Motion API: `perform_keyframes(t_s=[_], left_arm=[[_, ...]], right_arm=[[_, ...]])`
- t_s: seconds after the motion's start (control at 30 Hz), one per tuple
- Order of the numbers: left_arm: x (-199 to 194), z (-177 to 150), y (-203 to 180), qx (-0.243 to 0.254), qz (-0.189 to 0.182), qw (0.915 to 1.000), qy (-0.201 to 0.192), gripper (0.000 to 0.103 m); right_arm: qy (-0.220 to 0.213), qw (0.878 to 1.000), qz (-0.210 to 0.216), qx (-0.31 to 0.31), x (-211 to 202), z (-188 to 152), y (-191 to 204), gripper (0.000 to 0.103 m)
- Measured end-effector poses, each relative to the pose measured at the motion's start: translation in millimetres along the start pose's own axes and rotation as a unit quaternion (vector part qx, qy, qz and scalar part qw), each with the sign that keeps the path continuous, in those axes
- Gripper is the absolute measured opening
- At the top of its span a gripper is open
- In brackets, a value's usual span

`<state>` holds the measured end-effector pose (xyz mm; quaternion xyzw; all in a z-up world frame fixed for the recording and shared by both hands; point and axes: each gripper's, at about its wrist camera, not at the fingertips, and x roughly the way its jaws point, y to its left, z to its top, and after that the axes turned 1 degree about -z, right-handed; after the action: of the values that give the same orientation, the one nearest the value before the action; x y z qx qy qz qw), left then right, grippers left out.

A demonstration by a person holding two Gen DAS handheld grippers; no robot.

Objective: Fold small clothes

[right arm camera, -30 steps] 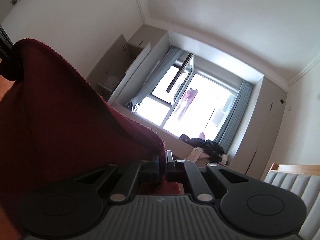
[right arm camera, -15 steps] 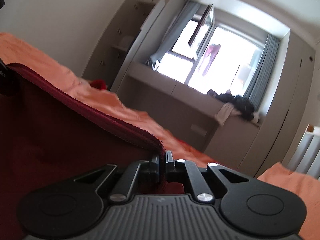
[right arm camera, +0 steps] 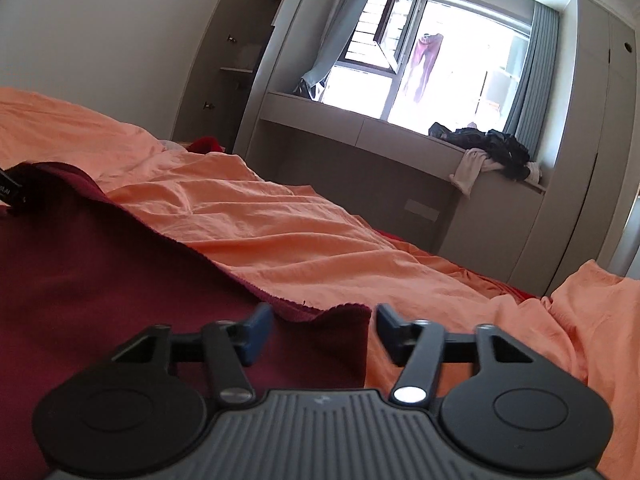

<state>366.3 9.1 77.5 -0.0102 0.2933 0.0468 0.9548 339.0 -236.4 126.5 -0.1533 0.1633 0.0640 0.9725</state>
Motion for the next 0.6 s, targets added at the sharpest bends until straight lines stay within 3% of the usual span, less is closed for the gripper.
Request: perform_keyframes(t_s=[0.27, 0.43, 0.6], left_arm=[[11, -7, 13, -0.010, 0.031, 0.9992, 0.025, 0.077], [14, -12, 20, -0.022, 0.042, 0.9984, 0.032, 0.080], [12, -12, 25, -0.032, 0.036, 0.9985, 0.027, 0.085]], right_arm=[[0.025, 0.999, -0.035, 0.004, 10, -5, -1, 0.101], [0.054, 0.994, -0.087, 0.037, 22, -15, -19, 0.103], [0.071, 0.990, -0.094, 0.079, 24, -25, -39, 0.103]])
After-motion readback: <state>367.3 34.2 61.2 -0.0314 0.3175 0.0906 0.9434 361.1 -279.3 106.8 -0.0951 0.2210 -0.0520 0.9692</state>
